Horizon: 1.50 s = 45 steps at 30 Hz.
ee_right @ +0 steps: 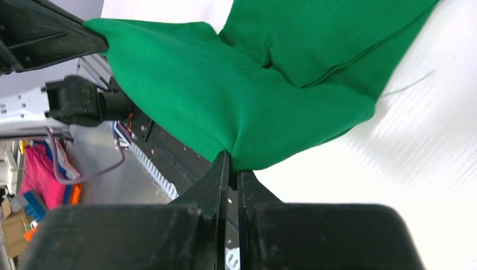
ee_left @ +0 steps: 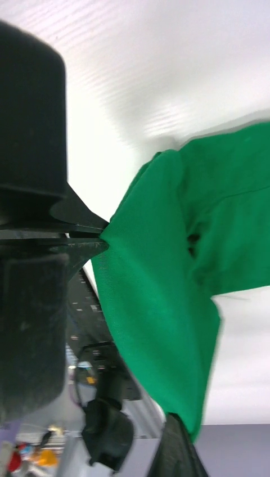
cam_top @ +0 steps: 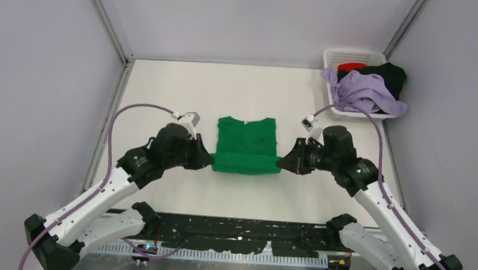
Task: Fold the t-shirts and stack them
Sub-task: Fold the long partially folded tshirt into a neat square
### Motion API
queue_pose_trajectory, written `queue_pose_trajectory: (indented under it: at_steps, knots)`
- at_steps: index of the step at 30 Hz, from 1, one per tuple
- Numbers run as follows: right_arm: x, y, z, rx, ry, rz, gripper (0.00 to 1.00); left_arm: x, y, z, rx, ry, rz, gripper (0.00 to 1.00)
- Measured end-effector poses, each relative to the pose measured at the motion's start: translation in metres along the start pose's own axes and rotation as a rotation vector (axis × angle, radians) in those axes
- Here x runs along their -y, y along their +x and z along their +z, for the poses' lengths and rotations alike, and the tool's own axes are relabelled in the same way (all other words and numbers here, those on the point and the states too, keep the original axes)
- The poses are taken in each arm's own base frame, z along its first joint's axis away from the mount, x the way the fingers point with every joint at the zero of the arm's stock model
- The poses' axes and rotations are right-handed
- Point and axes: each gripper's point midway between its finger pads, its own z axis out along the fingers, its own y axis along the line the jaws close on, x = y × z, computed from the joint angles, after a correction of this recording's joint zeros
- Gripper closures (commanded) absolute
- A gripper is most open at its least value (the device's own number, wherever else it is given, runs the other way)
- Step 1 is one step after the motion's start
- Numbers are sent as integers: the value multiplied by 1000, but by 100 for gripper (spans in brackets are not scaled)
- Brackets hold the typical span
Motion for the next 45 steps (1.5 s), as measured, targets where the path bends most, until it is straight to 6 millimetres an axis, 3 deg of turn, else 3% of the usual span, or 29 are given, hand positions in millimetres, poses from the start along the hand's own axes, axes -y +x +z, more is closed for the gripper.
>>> queue_pose_trajectory:
  at_steps: [4, 7, 13, 29, 37, 45]
  knots:
    - [7, -25, 12, 20, -1, 28, 95, -7, -44, 4, 93, -99, -38, 100]
    - [9, -43, 21, 44, -40, 51, 95, -22, -62, 14, 104, -167, -84, 100]
    - [19, -67, 42, 60, -117, 131, 95, -48, -74, 35, 90, -229, -152, 100]
    - [84, -108, 96, 77, -158, 314, 95, -75, -132, 99, 44, -307, -224, 100]
    - [120, -117, 115, 90, -132, 391, 95, -84, -161, 144, 11, -317, -231, 100]
    - [160, -119, 132, 100, -89, 460, 95, -97, -166, 194, -62, -322, -246, 100]
